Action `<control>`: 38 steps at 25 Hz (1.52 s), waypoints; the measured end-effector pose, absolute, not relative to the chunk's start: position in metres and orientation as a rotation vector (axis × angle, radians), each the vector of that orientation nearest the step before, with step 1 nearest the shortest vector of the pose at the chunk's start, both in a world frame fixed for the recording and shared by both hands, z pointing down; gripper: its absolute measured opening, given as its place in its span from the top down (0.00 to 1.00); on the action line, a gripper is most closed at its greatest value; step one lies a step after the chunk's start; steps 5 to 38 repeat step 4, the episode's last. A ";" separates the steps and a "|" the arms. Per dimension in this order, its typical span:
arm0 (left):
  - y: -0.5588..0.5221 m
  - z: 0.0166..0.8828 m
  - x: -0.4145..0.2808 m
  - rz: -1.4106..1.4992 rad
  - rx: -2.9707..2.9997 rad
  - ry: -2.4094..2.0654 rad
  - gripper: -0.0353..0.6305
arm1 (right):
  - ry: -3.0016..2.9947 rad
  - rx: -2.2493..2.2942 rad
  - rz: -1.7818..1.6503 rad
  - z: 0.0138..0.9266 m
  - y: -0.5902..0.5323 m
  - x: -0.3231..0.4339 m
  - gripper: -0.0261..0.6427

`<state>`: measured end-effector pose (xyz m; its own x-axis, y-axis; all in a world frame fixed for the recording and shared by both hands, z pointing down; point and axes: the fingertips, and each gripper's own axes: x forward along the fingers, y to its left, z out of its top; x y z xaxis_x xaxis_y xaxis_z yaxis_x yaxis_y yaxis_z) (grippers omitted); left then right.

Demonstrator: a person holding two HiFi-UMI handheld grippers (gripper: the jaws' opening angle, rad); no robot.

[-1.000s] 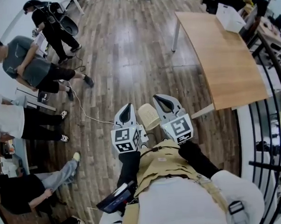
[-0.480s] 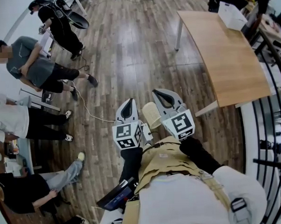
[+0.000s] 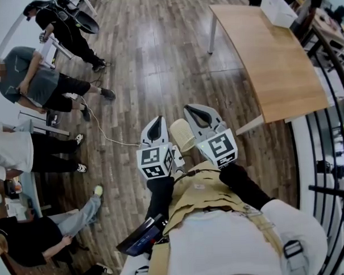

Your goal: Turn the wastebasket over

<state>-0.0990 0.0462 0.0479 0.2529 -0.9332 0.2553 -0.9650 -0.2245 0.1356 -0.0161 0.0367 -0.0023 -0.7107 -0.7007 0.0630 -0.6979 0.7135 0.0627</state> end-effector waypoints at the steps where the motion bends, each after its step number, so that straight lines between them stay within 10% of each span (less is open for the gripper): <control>1: 0.046 0.049 -0.099 0.174 2.263 -1.760 0.95 | -2.831 1.157 -0.053 -0.002 0.037 -0.017 0.93; 38: 0.045 0.054 -0.102 0.175 2.260 -1.750 0.94 | -2.830 1.156 -0.051 -0.001 0.037 -0.022 0.93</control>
